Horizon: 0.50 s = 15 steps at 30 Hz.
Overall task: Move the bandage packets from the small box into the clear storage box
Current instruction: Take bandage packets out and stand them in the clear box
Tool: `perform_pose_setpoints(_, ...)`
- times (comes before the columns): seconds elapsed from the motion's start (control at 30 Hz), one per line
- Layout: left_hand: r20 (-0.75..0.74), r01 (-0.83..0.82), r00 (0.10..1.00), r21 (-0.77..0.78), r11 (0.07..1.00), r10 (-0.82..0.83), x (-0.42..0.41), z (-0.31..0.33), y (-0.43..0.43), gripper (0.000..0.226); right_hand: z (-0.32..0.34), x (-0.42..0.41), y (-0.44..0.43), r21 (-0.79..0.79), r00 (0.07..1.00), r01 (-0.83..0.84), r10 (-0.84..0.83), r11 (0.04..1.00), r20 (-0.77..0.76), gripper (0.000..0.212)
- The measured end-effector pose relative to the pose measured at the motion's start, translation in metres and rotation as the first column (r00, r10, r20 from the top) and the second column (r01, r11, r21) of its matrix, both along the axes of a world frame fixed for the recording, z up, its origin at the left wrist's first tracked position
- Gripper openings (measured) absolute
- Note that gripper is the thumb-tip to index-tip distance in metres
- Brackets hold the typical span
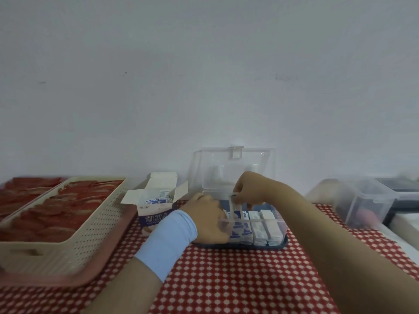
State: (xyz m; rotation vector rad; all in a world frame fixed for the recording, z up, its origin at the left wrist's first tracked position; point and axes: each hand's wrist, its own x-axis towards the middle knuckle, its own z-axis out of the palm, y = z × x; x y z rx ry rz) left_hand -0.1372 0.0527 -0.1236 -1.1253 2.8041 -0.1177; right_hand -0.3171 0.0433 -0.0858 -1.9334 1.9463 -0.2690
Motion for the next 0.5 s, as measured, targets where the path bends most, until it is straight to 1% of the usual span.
perform_pose_setpoints(0.07, 0.027, 0.012, 1.0, -0.019, 1.0, -0.012, 0.001, -0.003, -0.001, 0.054, -0.006, 0.003, -0.001, 0.027, 1.0, 0.016, -0.016, 1.0, -0.016, 0.013)
perform_pose_setpoints(0.17, 0.013, 0.029, 0.999, 0.001, 1.0, -0.029, 0.002, -0.005, -0.004, 0.034, -0.014, 0.005, -0.002, 0.067, 0.999, 0.037, -0.035, 0.997, -0.029, 0.015)
perform_pose_setpoints(0.2, 0.009, 0.031, 0.999, 0.01, 0.999, -0.031, 0.002, -0.006, -0.005, 0.032, -0.016, 0.006, -0.002, 0.08, 0.998, 0.044, -0.04, 0.996, -0.044, 0.016)
perform_pose_setpoints(0.27, -0.002, 0.03, 1.0, 0.029, 0.999, -0.03, 0.002, -0.009, -0.008, 0.032, -0.019, 0.009, -0.002, 0.104, 0.996, 0.046, -0.037, 0.993, -0.083, 0.019)
perform_pose_setpoints(0.37, -0.06, 0.02, 0.998, 0.066, 0.998, -0.016, 0.003, -0.014, -0.014, 0.037, -0.022, 0.014, -0.002, 0.126, 0.991, 0.047, -0.03, 0.991, -0.13, 0.02)
perform_pose_setpoints(0.5, -0.126, 0.004, 0.992, 0.093, 0.996, 0.007, 0.003, -0.016, -0.018, 0.042, -0.028, 0.018, -0.006, 0.072, 0.98, 0.066, -0.051, 0.995, -0.19, 0.016)
